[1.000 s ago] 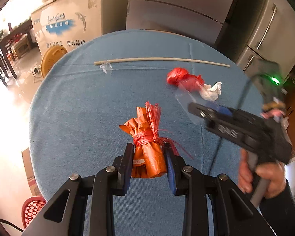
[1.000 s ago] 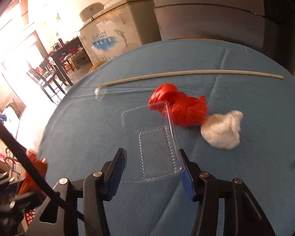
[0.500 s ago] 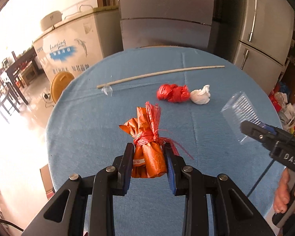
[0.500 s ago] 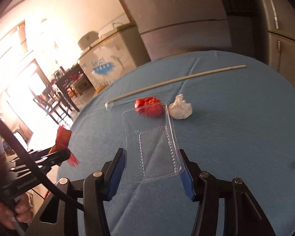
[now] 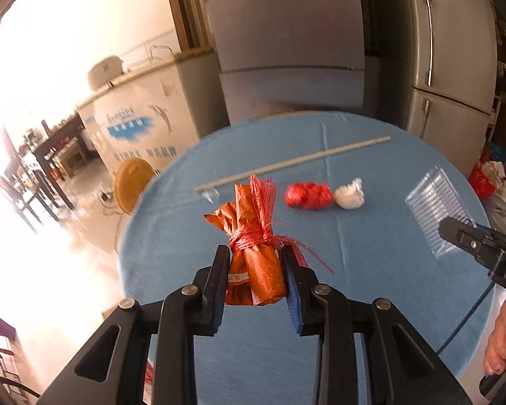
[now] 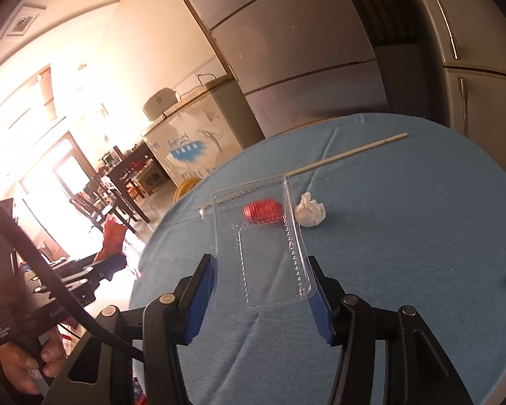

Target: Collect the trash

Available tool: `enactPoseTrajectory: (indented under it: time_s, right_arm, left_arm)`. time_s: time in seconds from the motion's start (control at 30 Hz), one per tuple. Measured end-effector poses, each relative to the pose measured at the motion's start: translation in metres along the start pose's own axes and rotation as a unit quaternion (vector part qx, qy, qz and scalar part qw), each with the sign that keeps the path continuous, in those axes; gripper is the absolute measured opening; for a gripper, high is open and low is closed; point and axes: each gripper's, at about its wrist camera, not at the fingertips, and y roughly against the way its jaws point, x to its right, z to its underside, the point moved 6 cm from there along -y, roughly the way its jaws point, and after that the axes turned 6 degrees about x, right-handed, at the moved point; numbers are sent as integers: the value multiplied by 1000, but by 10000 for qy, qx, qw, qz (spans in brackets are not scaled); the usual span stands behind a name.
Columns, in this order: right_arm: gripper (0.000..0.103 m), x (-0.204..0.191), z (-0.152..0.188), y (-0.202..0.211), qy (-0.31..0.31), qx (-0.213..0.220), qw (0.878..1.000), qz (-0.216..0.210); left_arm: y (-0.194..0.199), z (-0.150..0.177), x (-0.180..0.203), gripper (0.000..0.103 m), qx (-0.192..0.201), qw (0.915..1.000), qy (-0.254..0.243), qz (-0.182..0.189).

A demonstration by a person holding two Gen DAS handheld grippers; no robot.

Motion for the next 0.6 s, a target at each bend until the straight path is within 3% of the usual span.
enactPoseTrajectory:
  time_s: [0.27, 0.43, 0.6]
  right_arm:
    - [56, -18, -12, 18, 32, 307, 9990, -308]
    - [56, -30, -21, 28, 81, 500, 9974, -511]
    - [56, -44, -28, 34, 176, 609, 9956, -684]
  left_arm:
    - [35, -34, -10, 32, 652, 9966, -242, -448]
    - [58, -60, -25, 32, 1138, 9893, -301, -858]
    - [72, -76, -34, 32, 1387, 9839, -314, -1085]
